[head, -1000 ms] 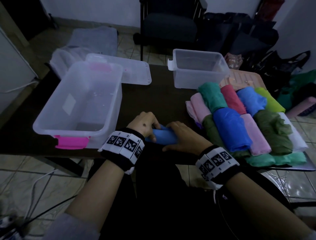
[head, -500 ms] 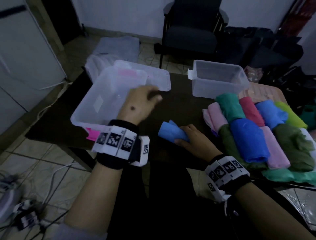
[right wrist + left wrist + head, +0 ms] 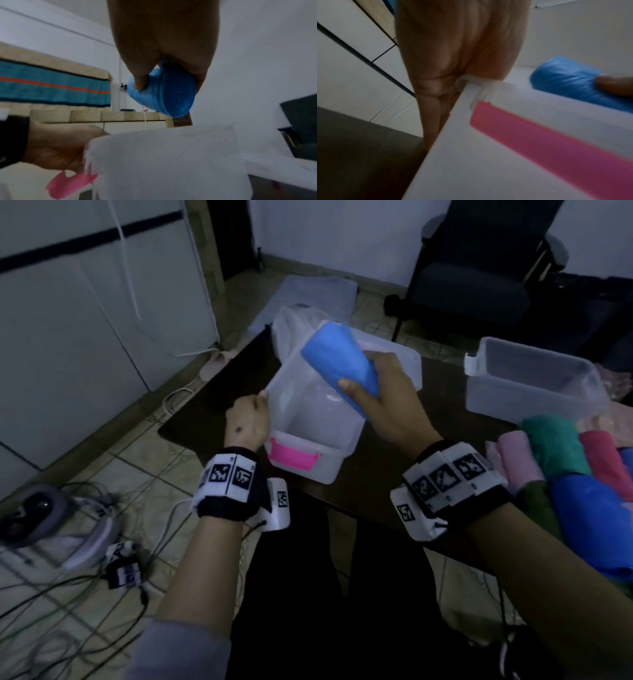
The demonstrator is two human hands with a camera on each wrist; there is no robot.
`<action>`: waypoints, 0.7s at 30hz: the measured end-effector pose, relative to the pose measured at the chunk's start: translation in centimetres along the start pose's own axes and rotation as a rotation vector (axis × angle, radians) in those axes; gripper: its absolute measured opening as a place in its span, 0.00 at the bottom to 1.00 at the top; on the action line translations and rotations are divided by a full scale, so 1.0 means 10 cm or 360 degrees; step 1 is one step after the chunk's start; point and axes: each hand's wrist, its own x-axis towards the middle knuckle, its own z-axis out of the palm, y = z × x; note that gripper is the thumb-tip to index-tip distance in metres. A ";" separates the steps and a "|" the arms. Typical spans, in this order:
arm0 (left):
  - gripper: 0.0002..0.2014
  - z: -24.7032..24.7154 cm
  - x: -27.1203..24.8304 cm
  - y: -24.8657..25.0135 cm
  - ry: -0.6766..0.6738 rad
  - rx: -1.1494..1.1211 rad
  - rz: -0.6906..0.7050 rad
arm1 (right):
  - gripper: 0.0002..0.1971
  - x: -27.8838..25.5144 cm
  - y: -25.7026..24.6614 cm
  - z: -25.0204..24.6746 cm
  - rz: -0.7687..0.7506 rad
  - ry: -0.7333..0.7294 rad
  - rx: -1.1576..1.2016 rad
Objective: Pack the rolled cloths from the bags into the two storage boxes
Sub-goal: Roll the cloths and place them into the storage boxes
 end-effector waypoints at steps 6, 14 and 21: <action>0.18 0.12 -0.38 -0.20 0.0293 -0.0280 0.0188 | 0.24 0.04 -0.11 0.51 -0.0085 -0.0251 -0.0951; 0.16 0.26 -0.64 -0.40 0.0400 -0.0482 0.0310 | 0.22 -0.05 -0.05 0.79 0.0211 -0.0630 -0.1134; 0.16 0.27 -0.68 -0.41 0.0441 -0.0479 0.0420 | 0.26 0.03 0.11 0.87 0.0438 -0.1051 -0.0765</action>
